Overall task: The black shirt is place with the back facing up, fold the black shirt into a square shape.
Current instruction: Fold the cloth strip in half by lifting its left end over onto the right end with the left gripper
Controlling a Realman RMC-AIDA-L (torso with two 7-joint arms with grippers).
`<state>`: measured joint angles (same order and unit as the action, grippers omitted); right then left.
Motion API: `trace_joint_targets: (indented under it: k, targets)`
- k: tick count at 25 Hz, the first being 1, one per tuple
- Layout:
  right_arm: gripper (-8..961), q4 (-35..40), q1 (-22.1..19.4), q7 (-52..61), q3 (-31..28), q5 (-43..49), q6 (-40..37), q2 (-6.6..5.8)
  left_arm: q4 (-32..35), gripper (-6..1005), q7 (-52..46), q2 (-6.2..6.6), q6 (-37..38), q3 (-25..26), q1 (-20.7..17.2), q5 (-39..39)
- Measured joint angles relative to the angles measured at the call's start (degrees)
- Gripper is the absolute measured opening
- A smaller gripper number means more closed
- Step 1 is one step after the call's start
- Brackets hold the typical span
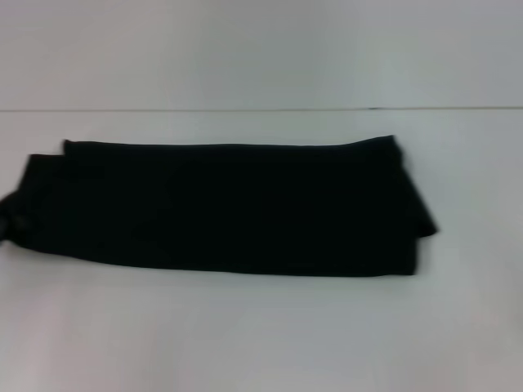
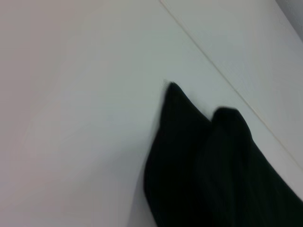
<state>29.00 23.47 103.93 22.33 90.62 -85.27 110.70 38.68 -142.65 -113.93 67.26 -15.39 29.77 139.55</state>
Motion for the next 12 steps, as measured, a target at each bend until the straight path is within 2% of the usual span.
trace_joint_targets:
  k: [7, 12]
  targets:
    - [684, 0.00, 0.10, 1.08, 0.00, 0.00, 0.52, -0.27, 4.99, 53, -3.67, 1.04, -2.02, 1.81, -1.37, 4.88]
    - [684, -0.54, -0.44, 1.10, 0.21, 0.00, 0.94, -0.30, 8.65, 54, 0.52, 0.40, 2.68, 1.13, -0.43, 4.24]
